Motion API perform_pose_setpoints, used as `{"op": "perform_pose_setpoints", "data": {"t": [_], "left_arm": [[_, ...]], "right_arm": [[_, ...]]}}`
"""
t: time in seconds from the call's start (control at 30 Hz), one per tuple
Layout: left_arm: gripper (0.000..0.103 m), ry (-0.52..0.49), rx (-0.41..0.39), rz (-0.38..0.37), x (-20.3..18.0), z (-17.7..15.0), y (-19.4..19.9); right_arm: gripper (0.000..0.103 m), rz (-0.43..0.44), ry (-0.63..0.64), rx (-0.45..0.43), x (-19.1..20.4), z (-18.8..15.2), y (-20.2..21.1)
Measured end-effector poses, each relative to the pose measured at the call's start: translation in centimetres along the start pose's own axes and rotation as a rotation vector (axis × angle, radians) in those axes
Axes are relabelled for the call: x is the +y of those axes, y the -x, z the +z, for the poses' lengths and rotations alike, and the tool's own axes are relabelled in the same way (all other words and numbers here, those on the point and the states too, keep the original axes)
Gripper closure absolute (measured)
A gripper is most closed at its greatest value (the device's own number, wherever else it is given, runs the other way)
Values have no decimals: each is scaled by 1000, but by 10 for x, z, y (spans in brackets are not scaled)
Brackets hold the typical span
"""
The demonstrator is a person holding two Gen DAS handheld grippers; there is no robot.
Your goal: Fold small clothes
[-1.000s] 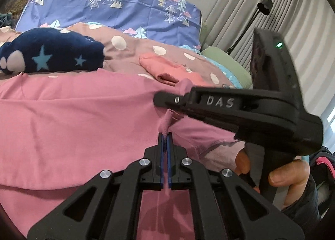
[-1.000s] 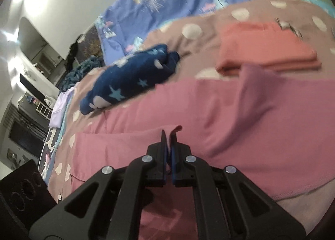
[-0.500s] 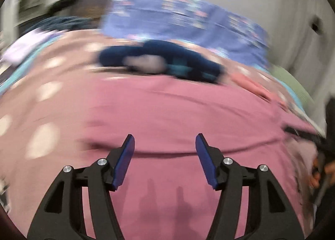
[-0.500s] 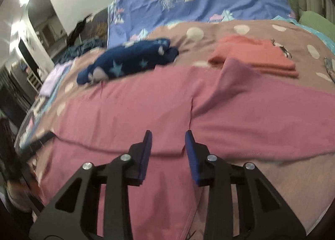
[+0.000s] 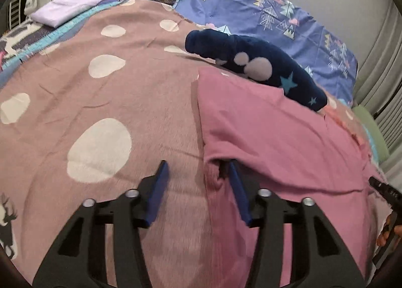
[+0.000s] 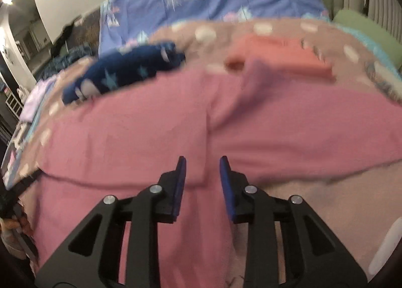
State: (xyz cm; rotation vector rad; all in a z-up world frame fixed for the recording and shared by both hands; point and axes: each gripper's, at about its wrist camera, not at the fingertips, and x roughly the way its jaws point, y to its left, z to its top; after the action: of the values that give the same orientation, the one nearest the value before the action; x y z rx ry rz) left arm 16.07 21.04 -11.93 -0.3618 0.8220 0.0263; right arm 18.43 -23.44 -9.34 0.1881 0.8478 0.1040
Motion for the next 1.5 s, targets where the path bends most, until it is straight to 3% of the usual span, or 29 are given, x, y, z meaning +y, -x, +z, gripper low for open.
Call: {"op": "perform_pose_setpoints", "data": {"t": [0.1,0.3,0.43,0.5,0.67,0.77,0.93,1.03,1.13,1.23,1.3,1.37,1.4,1.43,1.5], "left_arm": [[59,32,-8,-61,1,1,-2],[61,70,-26,-130,7,-5,-1],[83,72,-26,-132,6,-5,-2],[92,64,-30,-127,4,-5,-1],[96,54,-40,-127,3,-6,1],[97,70,-25,-109,7,-7,0],[97,25,-61,-70,1,-11,12],[97,7,-60,-64,-1,-12,13],[97,32,-38,-72,6,-12,11],[95,42,-8,-70,9,-12,6],[95,39,-2,-64,8,-12,5],[92,31,5,-51,6,-12,3],[92,27,9,-47,5,-13,3],[91,21,12,-43,4,-13,2],[91,11,17,-35,2,-13,0]], "right_arm": [[68,88,90,-22,42,20,11],[68,293,279,78,168,43,-28],[68,376,356,189,255,43,-77],[68,398,360,242,286,41,-96],[66,364,353,383,338,36,-157],[102,356,327,361,344,36,-176],[103,418,350,348,360,32,-188],[99,393,366,322,356,35,-175],[93,434,326,263,328,40,-137],[86,423,350,175,269,26,-80],[79,355,337,130,222,10,-56],[79,256,289,127,177,-2,-48],[79,166,246,143,152,-7,-50],[87,31,167,193,117,-15,-62],[97,153,66,132,79,-25,-65]]}}
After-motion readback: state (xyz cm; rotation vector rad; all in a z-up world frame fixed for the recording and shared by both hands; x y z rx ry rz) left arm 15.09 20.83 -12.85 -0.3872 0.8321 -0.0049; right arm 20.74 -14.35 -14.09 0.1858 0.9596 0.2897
